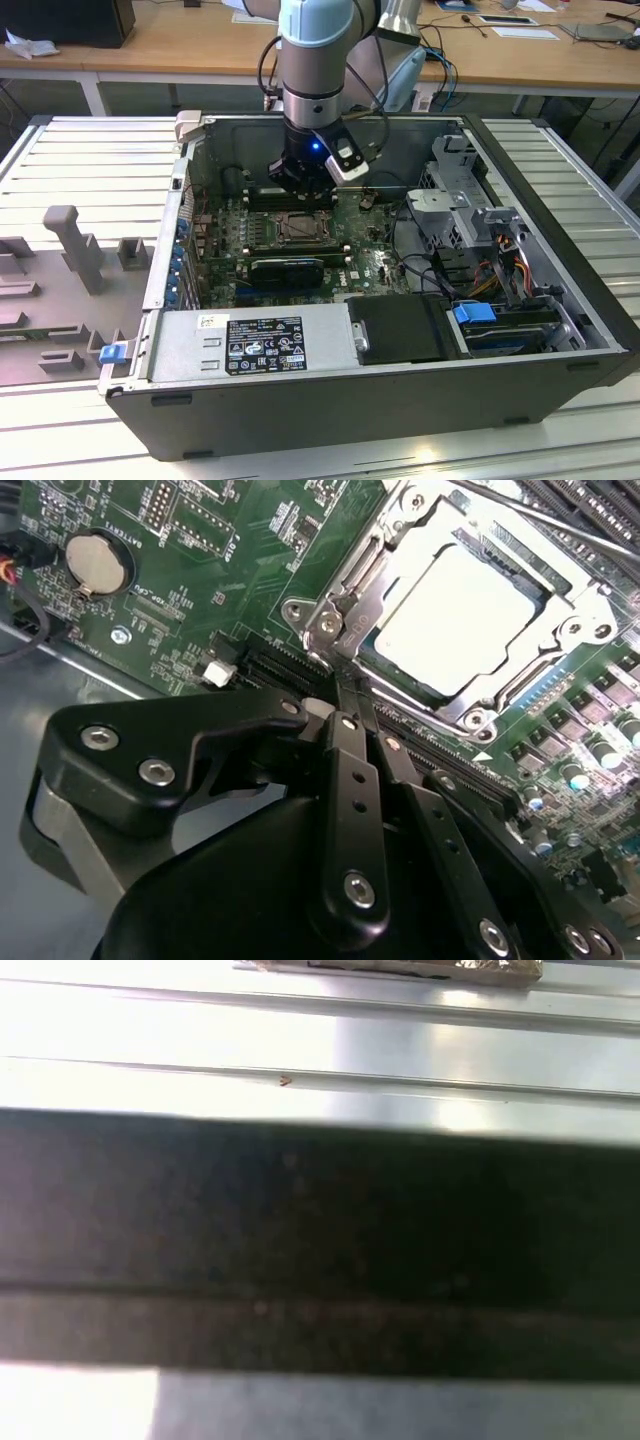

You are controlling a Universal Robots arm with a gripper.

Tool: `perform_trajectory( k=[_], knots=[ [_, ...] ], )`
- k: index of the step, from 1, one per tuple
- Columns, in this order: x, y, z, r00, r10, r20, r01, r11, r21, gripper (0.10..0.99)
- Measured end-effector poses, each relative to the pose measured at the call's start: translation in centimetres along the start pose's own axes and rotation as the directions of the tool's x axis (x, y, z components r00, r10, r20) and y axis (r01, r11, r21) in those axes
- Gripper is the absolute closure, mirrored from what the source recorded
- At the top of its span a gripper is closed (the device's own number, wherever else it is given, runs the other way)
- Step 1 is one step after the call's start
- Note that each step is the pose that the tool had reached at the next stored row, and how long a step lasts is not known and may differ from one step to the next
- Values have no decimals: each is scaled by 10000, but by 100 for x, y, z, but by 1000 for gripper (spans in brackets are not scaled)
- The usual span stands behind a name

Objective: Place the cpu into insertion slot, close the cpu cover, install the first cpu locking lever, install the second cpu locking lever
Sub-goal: 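Install the first cpu locking lever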

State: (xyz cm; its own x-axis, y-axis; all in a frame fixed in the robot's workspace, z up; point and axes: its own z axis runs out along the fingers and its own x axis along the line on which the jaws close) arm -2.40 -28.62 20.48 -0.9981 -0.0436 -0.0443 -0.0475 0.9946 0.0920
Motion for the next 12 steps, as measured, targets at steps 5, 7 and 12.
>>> perform_trajectory(
  k=[5, 7, 12],
  knots=[
    [-6, 10, -110, 10000, 0, -5, 0, 10000, -2, 980],
    [-6, 4, -112, 10000, -2, -8, 2, 10000, 1, 980],
    [-4, -21, -114, 10000, 0, -7, 0, 10000, 4, 980]
  ],
)
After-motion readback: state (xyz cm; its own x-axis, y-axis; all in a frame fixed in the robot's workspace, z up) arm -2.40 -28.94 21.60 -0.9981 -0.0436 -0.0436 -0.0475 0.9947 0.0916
